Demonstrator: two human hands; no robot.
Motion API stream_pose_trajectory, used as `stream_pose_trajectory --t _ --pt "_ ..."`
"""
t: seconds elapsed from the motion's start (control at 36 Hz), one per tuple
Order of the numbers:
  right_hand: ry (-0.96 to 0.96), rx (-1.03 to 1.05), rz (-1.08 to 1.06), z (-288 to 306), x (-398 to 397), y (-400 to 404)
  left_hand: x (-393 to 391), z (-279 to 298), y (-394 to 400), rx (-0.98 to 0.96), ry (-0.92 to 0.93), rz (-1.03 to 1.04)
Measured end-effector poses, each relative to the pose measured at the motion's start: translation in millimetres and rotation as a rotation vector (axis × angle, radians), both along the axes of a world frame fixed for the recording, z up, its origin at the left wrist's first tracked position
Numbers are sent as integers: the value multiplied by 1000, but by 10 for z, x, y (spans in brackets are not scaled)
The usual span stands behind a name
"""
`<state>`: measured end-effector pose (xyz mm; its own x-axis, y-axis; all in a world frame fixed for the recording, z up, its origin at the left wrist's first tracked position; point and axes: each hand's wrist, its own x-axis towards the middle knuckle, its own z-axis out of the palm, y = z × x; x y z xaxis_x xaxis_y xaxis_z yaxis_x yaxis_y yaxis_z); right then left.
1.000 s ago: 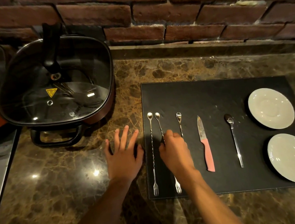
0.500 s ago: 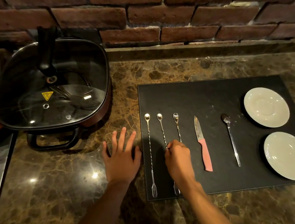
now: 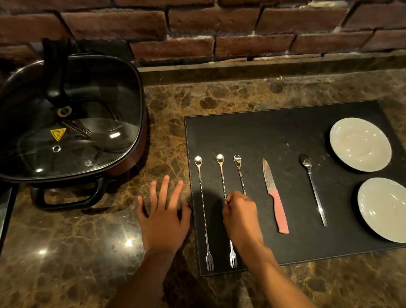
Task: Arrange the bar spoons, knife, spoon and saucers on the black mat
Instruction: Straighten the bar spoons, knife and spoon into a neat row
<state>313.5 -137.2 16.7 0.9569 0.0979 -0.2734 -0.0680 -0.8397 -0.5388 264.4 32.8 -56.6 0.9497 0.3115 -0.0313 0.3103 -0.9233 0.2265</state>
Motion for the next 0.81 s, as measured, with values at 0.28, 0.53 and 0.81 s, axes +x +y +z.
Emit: stream_pose_trajectory --t 0.28,0.53,0.81 --pt "3 5 -35 -2 5 -66 7 -45 17 -1 -10 5" --pt "-23 -132 -98 43 -59 -311 6 -81 22 14 -23 -3" --pt "-4 -97 -87 -18 4 -374 6 -73 13 10 -29 -2"
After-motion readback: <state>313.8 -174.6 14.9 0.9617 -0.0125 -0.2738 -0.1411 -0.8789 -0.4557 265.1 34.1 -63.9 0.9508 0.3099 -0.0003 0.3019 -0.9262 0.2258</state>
